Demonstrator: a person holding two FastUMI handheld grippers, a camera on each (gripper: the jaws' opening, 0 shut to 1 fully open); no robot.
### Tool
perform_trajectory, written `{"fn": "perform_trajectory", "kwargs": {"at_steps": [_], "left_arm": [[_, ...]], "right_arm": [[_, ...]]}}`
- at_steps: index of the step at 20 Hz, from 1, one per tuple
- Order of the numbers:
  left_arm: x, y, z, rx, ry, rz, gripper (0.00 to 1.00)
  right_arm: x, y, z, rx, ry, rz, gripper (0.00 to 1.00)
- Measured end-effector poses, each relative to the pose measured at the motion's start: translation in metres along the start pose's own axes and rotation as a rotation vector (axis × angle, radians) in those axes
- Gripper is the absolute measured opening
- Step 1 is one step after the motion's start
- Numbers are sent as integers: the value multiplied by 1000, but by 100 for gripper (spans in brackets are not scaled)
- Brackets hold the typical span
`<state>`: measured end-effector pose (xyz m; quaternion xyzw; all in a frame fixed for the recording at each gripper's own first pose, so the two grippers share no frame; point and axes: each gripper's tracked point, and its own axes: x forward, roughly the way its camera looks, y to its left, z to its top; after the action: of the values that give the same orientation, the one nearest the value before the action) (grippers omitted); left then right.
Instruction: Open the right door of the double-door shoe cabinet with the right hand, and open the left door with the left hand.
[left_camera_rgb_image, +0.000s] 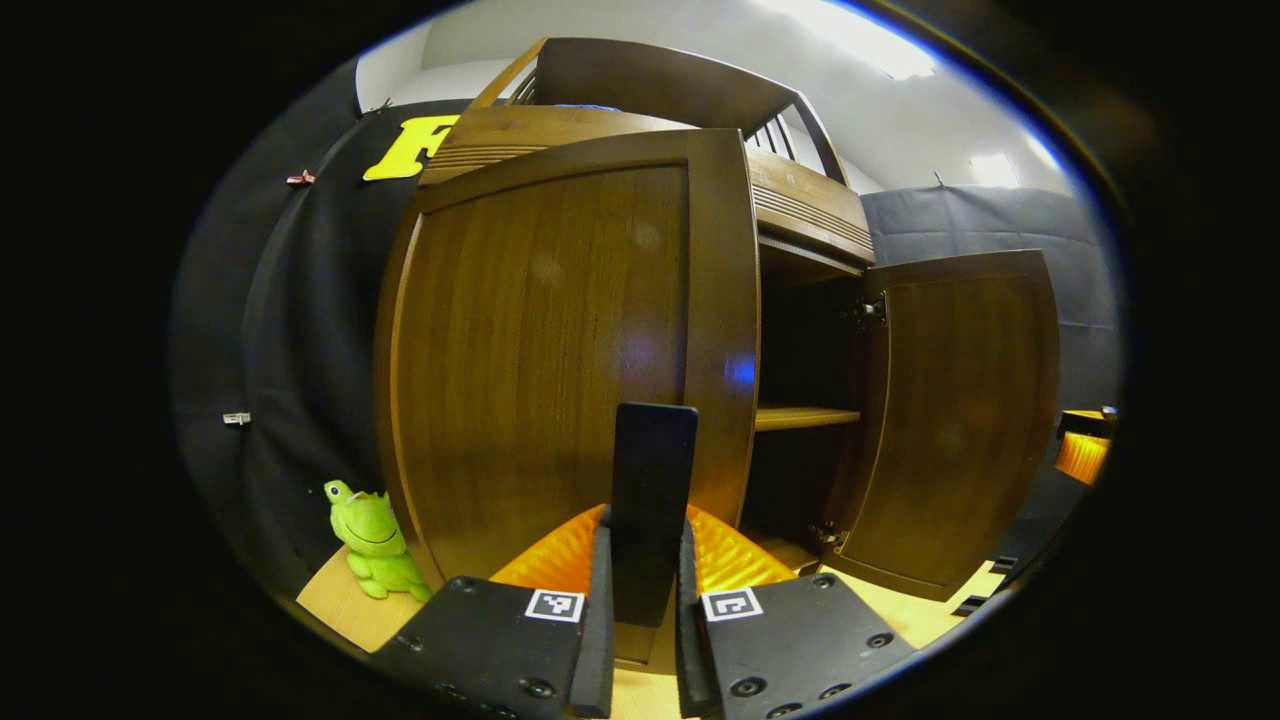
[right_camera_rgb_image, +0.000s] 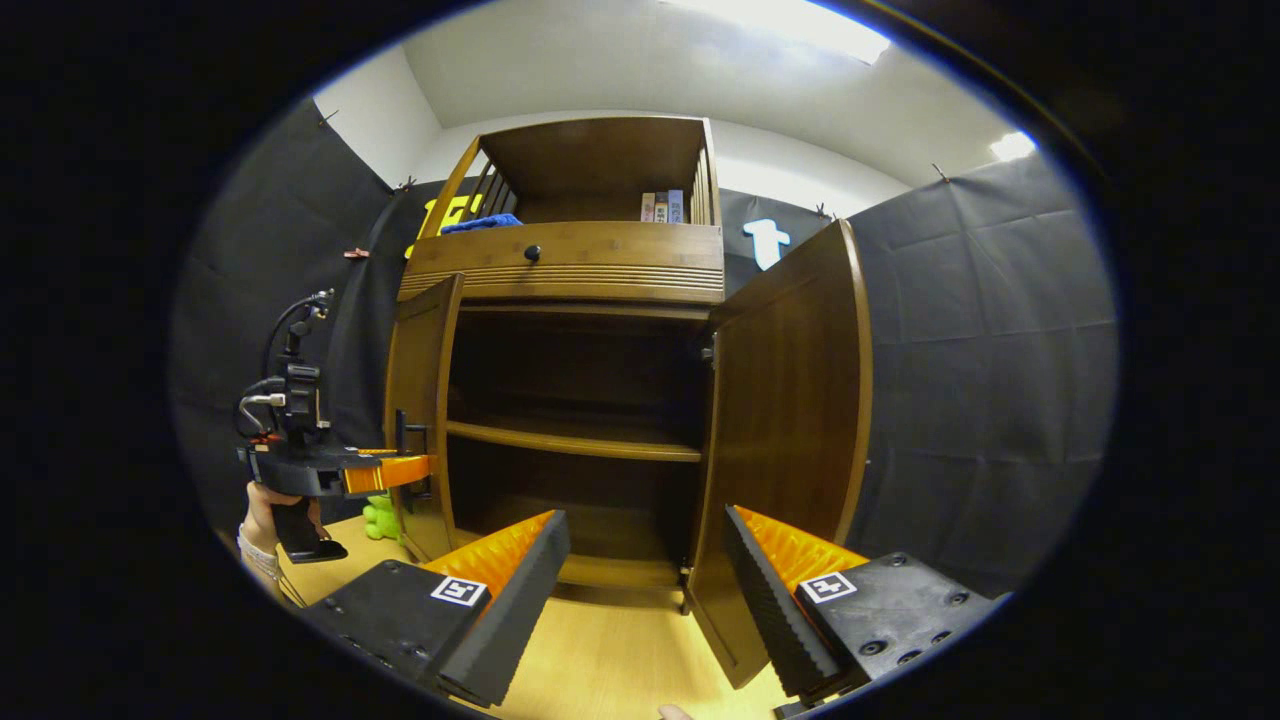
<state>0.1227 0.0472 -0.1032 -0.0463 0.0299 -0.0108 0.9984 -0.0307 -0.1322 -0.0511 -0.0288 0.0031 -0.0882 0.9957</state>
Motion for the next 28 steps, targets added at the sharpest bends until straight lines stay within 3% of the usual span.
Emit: {"fn": "perform_trajectory", "kwargs": {"at_steps": [10,19,28], "left_arm": [[-60,31,-3,-13,-8,36,29],[-101,70,-2,11,-13,125,26],[-129,108,2,40,-12,253,20]], "right_arm": [[-9,42,-9,-3,15,92,100],[-13,77,-15,10,42,168,98],[-19,96,-4,-36,-9,209,98]]}}
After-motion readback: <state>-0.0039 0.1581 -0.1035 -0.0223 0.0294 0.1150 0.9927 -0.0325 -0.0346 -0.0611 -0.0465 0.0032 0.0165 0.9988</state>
